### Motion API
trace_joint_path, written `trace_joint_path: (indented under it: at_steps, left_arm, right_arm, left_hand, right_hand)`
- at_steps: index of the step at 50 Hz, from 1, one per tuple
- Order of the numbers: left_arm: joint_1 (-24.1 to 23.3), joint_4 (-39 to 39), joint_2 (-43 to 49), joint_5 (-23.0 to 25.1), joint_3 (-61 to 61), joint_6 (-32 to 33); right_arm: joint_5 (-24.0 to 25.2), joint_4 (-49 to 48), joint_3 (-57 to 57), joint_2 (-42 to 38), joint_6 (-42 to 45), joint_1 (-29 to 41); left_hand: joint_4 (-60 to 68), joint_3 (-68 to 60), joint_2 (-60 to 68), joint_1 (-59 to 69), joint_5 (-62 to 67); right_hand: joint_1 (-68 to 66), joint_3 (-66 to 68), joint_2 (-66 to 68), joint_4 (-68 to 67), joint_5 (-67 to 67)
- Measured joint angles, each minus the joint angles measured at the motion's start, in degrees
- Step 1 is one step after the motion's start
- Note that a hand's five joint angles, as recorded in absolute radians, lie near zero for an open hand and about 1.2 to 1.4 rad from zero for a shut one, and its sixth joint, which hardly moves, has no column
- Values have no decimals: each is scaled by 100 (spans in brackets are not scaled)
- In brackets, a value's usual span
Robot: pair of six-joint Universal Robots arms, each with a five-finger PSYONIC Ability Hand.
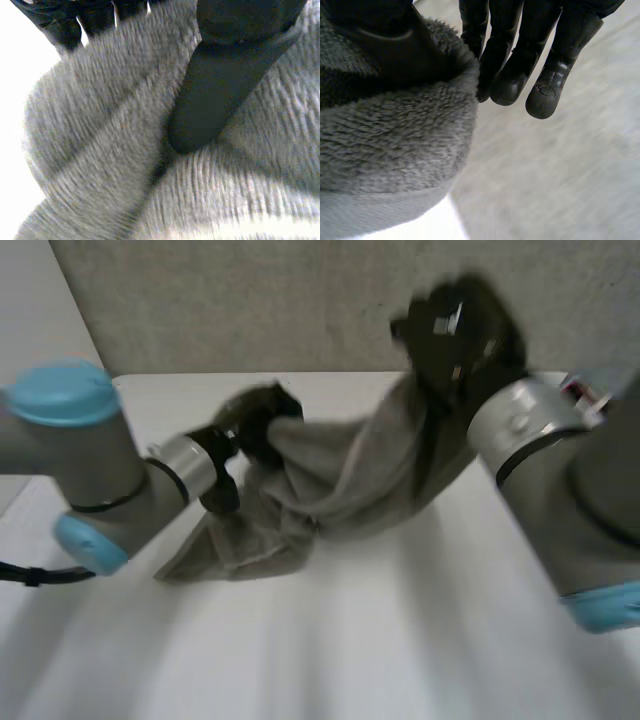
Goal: Fold the towel.
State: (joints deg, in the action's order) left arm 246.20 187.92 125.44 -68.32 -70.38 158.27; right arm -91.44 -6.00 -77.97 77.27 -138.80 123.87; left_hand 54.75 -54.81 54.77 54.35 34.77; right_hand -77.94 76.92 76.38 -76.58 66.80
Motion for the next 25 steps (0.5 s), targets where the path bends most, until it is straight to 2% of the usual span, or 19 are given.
trace_joint_path:
  at_steps: [5,9,11,17,25]
  left_arm:
    - [0,-361,1183,-98,872,885]
    - [-9,-614,1590,-336,1377,1473]
    - [-22,-672,1611,-453,1472,1610]
    - [-30,-685,1037,-776,1263,1757]
    - [2,-254,-362,-860,-6,1729]
  right_arm:
    - [13,-18,-173,-682,-7,-386]
    - [20,-52,-203,-945,-13,-690]
    - [21,-67,-204,-985,-14,-792]
    - [15,-197,-235,-1002,-16,-1076]
    - [-40,-757,-531,-981,9,-1565]
  left_hand:
    - [-1695,1695,-1758,-1695,-1703]
    - [-3227,3224,-3232,-3160,-2982]
    - [-3587,3598,-3600,-3530,-3193]
    - [-4179,4187,-4193,-4130,-3298]
    - [-4238,4247,-4253,-4194,-3318]
  right_hand:
    - [0,0,0,0,0]
    - [0,0,0,0,0]
    - [0,0,0,0,0]
    - [0,0,0,0,0]
    - [0,0,0,0,-1]
